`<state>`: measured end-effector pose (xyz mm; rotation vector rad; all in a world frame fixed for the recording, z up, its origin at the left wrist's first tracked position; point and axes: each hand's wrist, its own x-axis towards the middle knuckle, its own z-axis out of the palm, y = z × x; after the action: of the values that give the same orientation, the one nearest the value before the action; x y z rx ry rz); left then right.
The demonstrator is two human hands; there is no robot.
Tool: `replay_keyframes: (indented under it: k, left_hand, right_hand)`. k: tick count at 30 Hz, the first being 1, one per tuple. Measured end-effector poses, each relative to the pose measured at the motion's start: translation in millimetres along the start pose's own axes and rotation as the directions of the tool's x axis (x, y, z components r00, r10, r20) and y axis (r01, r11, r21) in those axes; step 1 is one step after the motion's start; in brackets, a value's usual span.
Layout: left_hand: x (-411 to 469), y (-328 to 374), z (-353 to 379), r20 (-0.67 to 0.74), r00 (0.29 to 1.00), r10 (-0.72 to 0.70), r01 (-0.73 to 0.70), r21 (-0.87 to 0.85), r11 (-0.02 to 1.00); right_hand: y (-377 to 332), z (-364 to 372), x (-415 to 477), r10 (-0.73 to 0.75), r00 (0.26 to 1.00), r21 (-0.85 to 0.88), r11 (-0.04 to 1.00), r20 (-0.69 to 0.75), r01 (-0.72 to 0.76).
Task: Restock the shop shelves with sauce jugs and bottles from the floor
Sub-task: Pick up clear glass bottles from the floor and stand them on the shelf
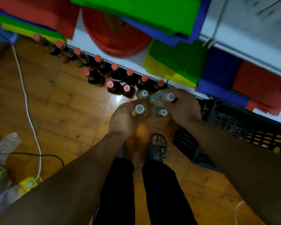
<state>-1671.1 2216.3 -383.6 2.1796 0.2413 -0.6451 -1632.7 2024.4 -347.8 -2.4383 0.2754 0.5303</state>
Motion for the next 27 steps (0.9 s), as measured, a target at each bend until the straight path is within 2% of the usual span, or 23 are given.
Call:
replay_keyframes:
  k: [5, 12, 15, 17, 21, 27]
  left_hand:
    - [-34, 72, -63, -0.001, 0.999, 0.047, -0.047, -0.040, 0.998]
    - [-93, 172, -164, 0.007, 0.987, 0.160, -0.157, -0.127, 0.979]
    - [-119, 221, -211, 0.010, 0.980, 0.196, -0.195, -0.064, 0.979]
    - [-135, 253, -243, 0.023, 0.961, 0.275, -0.275, 0.010, 0.961]
    - [-155, 309, -293, 0.066, 0.920, 0.386, -0.391, 0.127, 0.911]
    - [-190, 400, -357, 0.093, 0.846, 0.525, -0.533, 0.165, 0.830]
  right_hand:
    - [-56, -69, -39, -0.048, 0.999, 0.008, 0.999, -0.026, 0.048]
    - [-148, -180, -105, -0.174, 0.967, -0.003, 0.984, -0.186, 0.177]
    - [-184, -230, -134, -0.157, 0.961, 0.062, 0.983, -0.226, 0.175]
    - [-207, -260, -152, -0.157, 0.949, 0.091, 0.978, -0.272, 0.188]
    - [-246, -312, -178, -0.207, 0.914, 0.034, 0.972, -0.349, 0.233]
    - [-297, -389, -214, -0.262, 0.841, -0.013, 0.957, -0.474, 0.291]
